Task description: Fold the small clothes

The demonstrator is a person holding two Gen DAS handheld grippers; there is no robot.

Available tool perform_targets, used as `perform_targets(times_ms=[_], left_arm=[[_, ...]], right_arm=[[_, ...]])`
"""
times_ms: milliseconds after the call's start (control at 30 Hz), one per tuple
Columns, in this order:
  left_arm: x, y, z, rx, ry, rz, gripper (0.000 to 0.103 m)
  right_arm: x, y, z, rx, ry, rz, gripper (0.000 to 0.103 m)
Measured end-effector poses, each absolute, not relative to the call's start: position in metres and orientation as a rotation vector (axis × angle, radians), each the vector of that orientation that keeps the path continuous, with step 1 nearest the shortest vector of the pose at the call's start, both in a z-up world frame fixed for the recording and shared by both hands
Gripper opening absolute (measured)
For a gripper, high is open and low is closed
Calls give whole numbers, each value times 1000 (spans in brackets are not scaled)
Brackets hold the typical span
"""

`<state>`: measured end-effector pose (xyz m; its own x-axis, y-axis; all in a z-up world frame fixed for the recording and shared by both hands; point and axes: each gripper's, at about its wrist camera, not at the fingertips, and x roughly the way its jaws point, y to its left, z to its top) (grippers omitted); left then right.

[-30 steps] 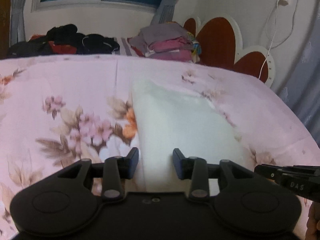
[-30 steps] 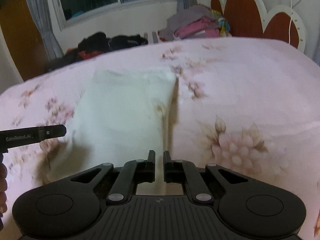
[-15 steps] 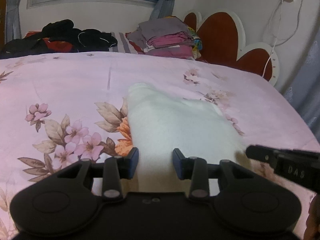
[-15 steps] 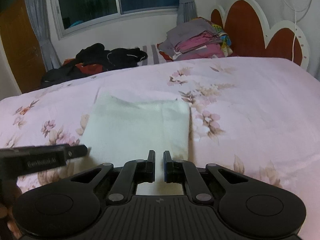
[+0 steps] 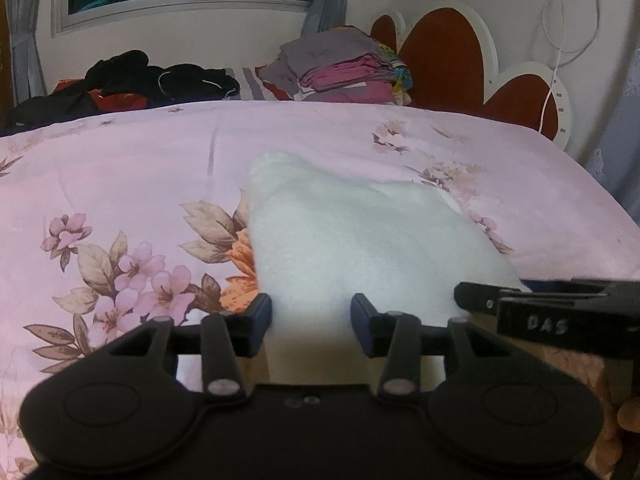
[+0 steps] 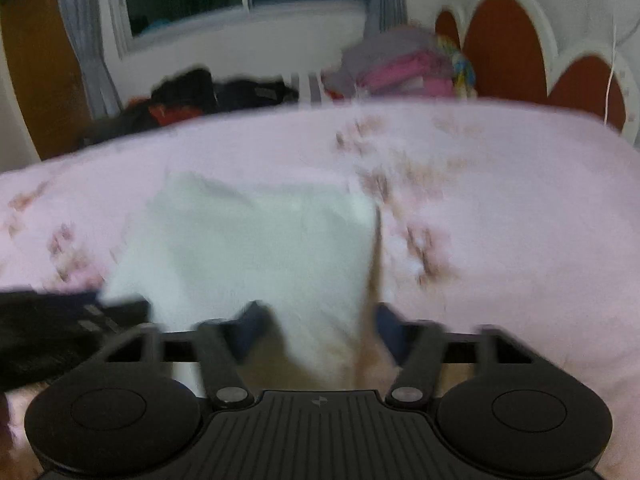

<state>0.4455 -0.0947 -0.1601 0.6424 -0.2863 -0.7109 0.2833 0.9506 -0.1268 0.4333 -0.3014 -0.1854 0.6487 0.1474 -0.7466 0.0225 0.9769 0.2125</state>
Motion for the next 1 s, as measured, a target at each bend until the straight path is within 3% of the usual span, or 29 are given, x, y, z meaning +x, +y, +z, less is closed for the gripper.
perform_targets(times_ms=[133,267,433,533,567,800,1000], left_arm=[[448,-93,-160,-9,828,-284,69],[452,-88,-157,-21,845,-262,77],[458,-84,-153,-59,859,-269,77],[462,-83,-155,-97,878,-292,77],[464,-82,-157,-109,885,-297,77],[471,-82,-172,-182,934,-343,75],[476,-83,-180,-260,951,-376,66]], right_arm=[[435,-313,-185,250,869,95,53],[436,-320,-179,280,869,124,53],[442,-327,-171,337,857,153,54],[446,-327,-173,348,862,160,77],[447,-328,-175,355,863,165,79],[451,-338,-201,478,901,207,79],[452,-336,-203,476,886,231,74]])
